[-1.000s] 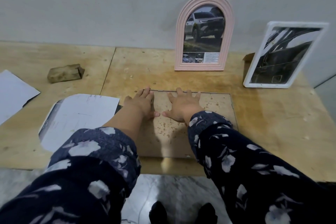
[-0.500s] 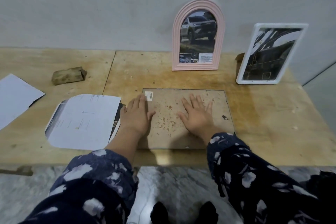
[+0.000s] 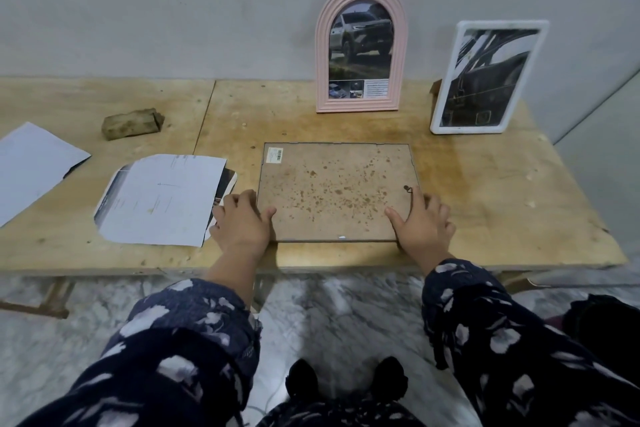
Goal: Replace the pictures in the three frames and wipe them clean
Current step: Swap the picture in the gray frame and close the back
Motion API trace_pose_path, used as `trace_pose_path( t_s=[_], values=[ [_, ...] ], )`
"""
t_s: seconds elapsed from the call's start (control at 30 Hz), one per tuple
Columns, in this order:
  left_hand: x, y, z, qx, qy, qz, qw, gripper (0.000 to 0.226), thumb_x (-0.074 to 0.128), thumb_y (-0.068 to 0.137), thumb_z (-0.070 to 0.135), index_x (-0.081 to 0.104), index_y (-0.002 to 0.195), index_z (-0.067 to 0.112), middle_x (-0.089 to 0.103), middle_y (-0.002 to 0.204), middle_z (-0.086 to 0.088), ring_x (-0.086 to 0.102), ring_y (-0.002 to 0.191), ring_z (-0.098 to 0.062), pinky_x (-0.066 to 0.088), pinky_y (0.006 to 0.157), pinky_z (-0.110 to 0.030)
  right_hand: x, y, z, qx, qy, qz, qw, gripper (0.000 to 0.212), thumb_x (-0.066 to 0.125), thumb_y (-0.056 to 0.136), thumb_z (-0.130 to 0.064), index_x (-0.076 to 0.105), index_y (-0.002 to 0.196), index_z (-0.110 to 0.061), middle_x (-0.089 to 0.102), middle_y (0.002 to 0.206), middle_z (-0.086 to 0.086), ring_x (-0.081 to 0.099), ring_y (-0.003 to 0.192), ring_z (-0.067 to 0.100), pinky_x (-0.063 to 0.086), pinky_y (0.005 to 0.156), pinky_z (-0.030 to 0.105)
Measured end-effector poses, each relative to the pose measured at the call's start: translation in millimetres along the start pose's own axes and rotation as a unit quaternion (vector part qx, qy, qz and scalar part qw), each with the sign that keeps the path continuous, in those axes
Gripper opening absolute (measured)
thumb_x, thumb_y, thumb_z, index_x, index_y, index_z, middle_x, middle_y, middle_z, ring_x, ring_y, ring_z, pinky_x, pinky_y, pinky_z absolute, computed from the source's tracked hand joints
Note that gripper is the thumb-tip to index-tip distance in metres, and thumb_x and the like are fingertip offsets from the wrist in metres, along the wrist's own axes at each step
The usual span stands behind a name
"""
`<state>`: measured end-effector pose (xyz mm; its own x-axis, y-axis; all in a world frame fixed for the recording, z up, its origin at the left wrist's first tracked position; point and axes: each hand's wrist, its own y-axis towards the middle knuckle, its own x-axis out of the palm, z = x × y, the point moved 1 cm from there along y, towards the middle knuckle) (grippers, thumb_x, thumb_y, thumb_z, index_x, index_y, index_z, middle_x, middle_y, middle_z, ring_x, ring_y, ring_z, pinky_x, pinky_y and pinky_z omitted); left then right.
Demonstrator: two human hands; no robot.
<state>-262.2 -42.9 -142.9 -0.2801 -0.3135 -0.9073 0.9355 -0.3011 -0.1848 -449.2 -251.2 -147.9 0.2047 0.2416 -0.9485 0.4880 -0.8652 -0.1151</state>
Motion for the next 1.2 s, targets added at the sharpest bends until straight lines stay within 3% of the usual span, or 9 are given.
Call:
trace_pose_path(
  t_s=[0.17,0.33,0.5,0.7,0.83,0.97,1.07,1.13,1.2],
  values=[
    [2,-3,-2,-0.008,-0.007,0.006,1.000,0.049,0.048,0.095,0.051,0.046,0.133,0.020,0.038,0.142,-0.008,0.031,0.132,-0.031,0.032,0.102,-0.050,-2,0,3,0.050,0.029,-0.003,0.998,0.076,0.048,0.089,-0.060,0.026,0.147,-0.016,0.037,0.140,0.012,0.035,0.128,0.031,0.033,0.098,0.046],
    [9,-22,-10,-0.006,-0.071,0.029,0.997,0.047,0.035,0.099,0.046,0.049,0.135,0.017,0.042,0.141,-0.009,0.032,0.131,-0.032,0.028,0.104,-0.050,-4,-4,14,0.125,0.148,0.022,0.981,0.053,0.040,0.097,-0.047,0.046,0.134,-0.010,0.050,0.136,0.011,0.046,0.125,0.032,0.034,0.103,0.045],
    [1,-21,-3,-0.048,-0.183,0.021,0.982,0.057,0.024,0.099,0.055,0.061,0.122,0.018,0.055,0.127,-0.009,0.035,0.128,-0.033,0.025,0.105,-0.052,-22,-5,12,0.164,0.302,0.044,0.938,0.045,0.041,0.097,-0.045,0.053,0.126,-0.012,0.060,0.121,0.009,0.055,0.111,0.031,0.044,0.091,0.038],
    [-33,-11,7,-0.028,-0.363,0.054,0.930,0.067,0.012,0.095,0.065,0.064,0.107,0.023,0.058,0.112,-0.002,0.047,0.112,-0.027,0.036,0.103,-0.043,-63,-7,-6,0.101,0.387,0.150,0.904,0.057,0.029,0.101,-0.047,0.062,0.099,0.000,0.061,0.093,0.012,0.053,0.089,0.026,0.032,0.074,0.030],
    [-62,-6,25,-0.026,-0.471,0.051,0.880,0.067,0.022,0.095,0.065,0.053,0.135,0.020,0.054,0.134,-0.001,0.048,0.122,-0.024,0.035,0.109,-0.042,-90,-1,-29,0.095,0.503,0.175,0.841,0.050,0.031,0.099,-0.053,0.063,0.092,-0.015,0.059,0.092,-0.001,0.054,0.091,0.017,0.042,0.083,0.032],
    [-87,1,42,0.043,-0.462,0.101,0.880,0.061,0.021,0.099,0.058,0.064,0.117,0.019,0.060,0.113,0.002,0.051,0.103,-0.018,0.039,0.088,-0.031,-113,12,-49,0.075,0.517,0.196,0.830,0.051,0.032,0.098,-0.054,0.064,0.085,-0.016,0.062,0.086,0.003,0.057,0.085,0.022,0.040,0.071,0.031],
    [-97,11,48,0.065,-0.428,0.122,0.893,0.064,0.018,0.101,0.055,0.065,0.101,0.012,0.064,0.105,-0.005,0.056,0.097,-0.023,0.036,0.078,-0.030,-124,19,-63,0.054,0.478,0.178,0.859,0.052,0.028,0.099,-0.054,0.061,0.077,-0.020,0.061,0.089,0.002,0.057,0.089,0.024,0.040,0.076,0.033],
    [-98,19,47,0.056,-0.408,0.120,0.903,0.065,0.017,0.100,0.055,0.062,0.089,0.009,0.064,0.097,-0.009,0.057,0.094,-0.028,0.036,0.076,-0.032,-123,21,-67,0.038,0.456,0.167,0.873,0.053,0.026,0.099,-0.055,0.064,0.089,-0.020,0.064,0.105,0.002,0.057,0.104,0.024,0.042,0.089,0.036],
    [-95,23,45,0.044,-0.396,0.106,0.911,0.064,0.018,0.101,0.055,0.056,0.075,0.010,0.058,0.081,-0.005,0.055,0.084,-0.028,0.035,0.074,-0.032,-119,22,-68,0.031,0.455,0.153,0.877,0.056,0.026,0.099,-0.053,0.063,0.120,-0.018,0.061,0.127,0.003,0.052,0.120,0.023,0.039,0.103,0.036]
  ],
)
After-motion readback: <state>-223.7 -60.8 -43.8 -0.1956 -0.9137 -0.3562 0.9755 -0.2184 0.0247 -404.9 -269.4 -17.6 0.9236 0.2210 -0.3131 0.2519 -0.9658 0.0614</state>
